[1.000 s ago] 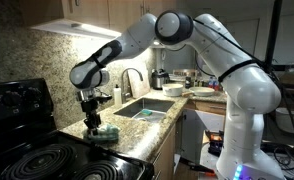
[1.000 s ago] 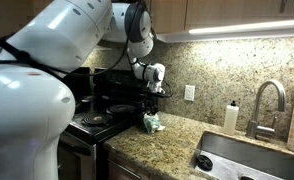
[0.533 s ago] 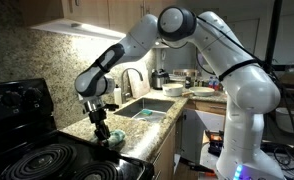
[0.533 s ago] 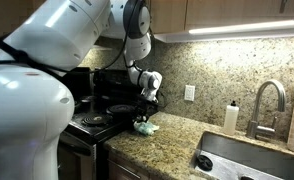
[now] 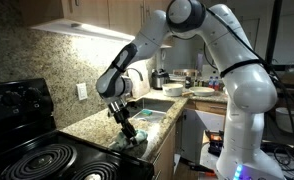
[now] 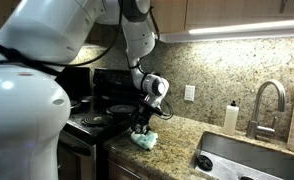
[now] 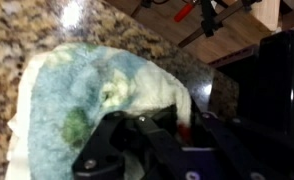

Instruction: Wipe the counter with the cloth

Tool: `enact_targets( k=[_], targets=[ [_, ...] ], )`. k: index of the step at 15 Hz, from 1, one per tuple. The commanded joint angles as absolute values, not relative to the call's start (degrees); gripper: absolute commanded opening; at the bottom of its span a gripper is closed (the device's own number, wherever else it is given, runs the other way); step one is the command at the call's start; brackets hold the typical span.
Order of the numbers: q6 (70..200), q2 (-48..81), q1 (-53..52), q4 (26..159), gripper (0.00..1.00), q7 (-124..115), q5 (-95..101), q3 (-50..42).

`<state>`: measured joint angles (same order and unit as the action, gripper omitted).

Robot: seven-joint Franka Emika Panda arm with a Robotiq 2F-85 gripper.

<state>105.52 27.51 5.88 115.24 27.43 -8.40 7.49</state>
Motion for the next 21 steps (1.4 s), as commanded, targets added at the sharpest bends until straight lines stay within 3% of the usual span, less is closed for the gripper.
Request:
enact_targets(
  k=[1, 14, 21],
  targets=[
    [106.47, 23.36, 7.24, 122.23, 0.08, 27.28, -7.54, 3.71],
    [108.67, 23.54, 15.32, 120.71, 0.08, 25.12, -3.95, -9.25],
    [107.22, 20.23, 14.93, 126.86, 0.08, 26.18, -5.61, -7.39]
  ],
)
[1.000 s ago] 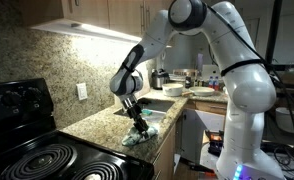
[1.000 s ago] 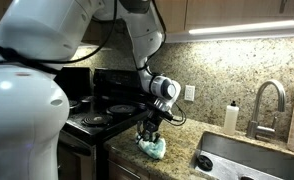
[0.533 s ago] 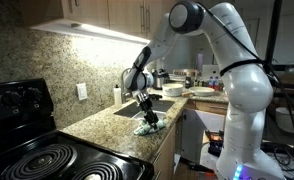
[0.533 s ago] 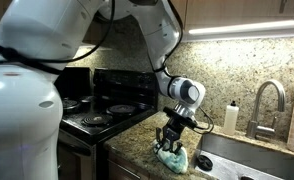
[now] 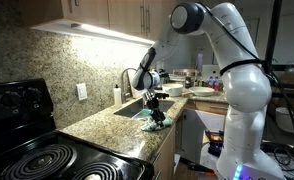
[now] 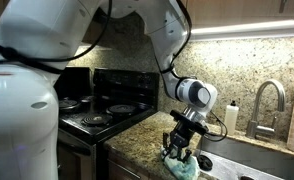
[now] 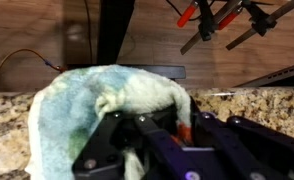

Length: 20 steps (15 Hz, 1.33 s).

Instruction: Wipe the counter with the cloth

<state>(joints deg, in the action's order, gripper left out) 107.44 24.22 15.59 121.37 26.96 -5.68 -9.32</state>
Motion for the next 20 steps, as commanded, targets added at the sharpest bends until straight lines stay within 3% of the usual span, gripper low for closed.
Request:
enact_targets(
  k=[1, 14, 20],
  targets=[
    [106.84, 19.63, 14.36, 127.8, 0.08, 26.6, -6.05, -6.31],
    [106.65, 19.58, 5.48, 127.51, 0.08, 31.09, -12.81, 6.7],
    [106.89, 19.3, 4.7, 123.85, 0.08, 32.79, -12.79, 7.11]
  ],
)
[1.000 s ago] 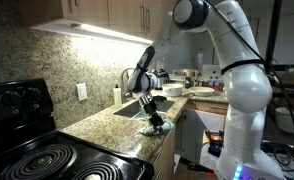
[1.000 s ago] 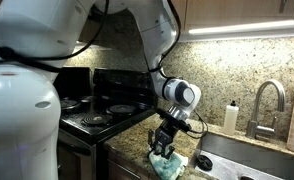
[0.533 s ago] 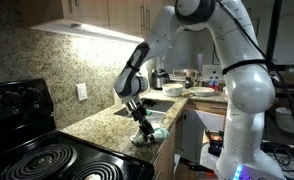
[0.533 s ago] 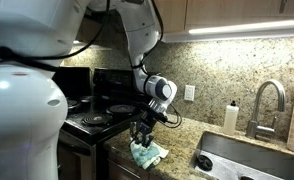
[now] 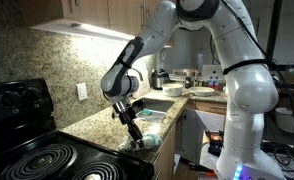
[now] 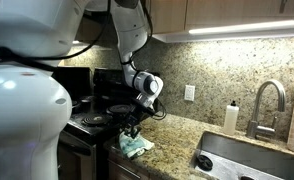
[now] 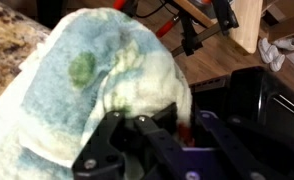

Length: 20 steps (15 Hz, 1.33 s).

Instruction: Wipe the counter with the cloth

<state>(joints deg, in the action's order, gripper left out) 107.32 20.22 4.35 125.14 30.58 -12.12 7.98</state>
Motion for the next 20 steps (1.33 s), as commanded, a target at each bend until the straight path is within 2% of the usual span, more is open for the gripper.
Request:
enact_targets(
  k=[1, 20],
  targets=[
    [107.19, 19.56, 5.05, 123.3, 0.08, 32.16, -11.92, 6.18],
    [110.1, 23.54, 13.86, 119.89, 0.08, 21.43, -1.88, -10.67]
  ],
)
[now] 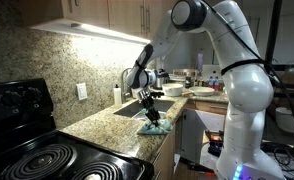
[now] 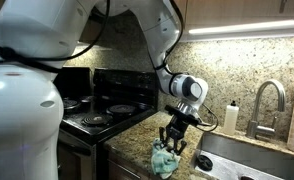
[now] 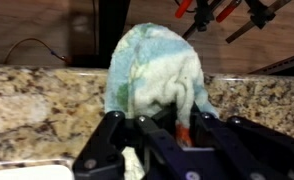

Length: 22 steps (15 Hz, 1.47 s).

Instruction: Wipe the counter with the cloth

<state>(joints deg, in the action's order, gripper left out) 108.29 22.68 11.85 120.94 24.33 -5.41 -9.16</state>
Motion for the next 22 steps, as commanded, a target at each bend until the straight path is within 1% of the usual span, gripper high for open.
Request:
enact_targets(
  k=[1, 4, 10, 11, 12, 13, 18, 20, 22],
  targets=[
    [110.05, 23.31, 14.43, 119.62, 0.08, 21.48, -1.57, -10.96],
    [109.76, 20.25, 15.88, 120.33, 0.07, 25.18, -3.66, -9.72],
    [108.11, 15.34, 14.94, 120.87, 0.07, 32.1, -6.88, -5.66],
    [107.59, 14.89, 14.8, 120.68, 0.33, 33.19, -7.27, -5.07],
    [106.68, 14.33, 14.7, 120.38, 0.35, 34.21, -7.66, -4.54],
    [105.18, 13.83, 14.67, 119.99, 0.4, 35.26, -8.42, -4.07],
    [101.71, 9.06, 13.05, 120.17, 0.73, 37.75, -8.39, -3.6],
    [103.57, 5.97, 12.14, 121.28, 0.85, 36.62, -7.47, -3.88],
    [110.03, 1.61, 11.09, 124.66, 0.97, 33.51, -6.27, -4.29]
  ],
)
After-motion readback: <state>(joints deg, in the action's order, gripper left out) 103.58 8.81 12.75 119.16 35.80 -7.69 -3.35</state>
